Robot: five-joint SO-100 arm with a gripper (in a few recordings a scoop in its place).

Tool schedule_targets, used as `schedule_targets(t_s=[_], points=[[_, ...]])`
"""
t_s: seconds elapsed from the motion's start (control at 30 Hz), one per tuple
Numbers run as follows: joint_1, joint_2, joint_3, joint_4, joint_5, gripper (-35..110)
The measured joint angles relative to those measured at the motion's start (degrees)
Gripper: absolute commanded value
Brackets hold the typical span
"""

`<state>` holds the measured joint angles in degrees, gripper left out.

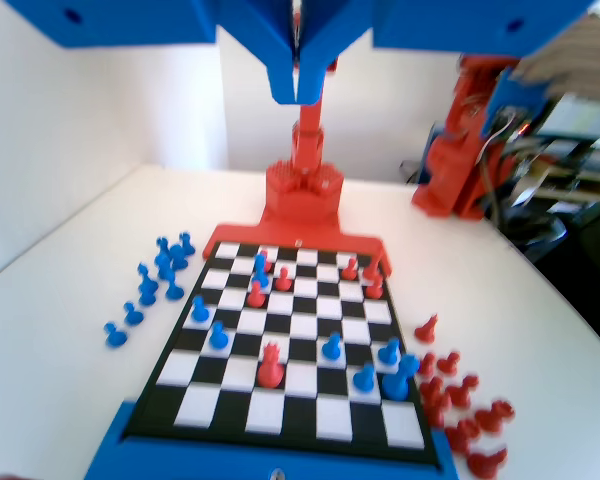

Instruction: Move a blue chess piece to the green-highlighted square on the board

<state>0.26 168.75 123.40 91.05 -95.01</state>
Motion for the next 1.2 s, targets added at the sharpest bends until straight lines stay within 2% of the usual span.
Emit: schedule_targets(t_s=[0.8, 1.2], points=[[-1.2, -46.5, -22.1, 6.3, 10.0, 1], [-4.0, -68.4, -29.4, 1.9, 16.5, 2]])
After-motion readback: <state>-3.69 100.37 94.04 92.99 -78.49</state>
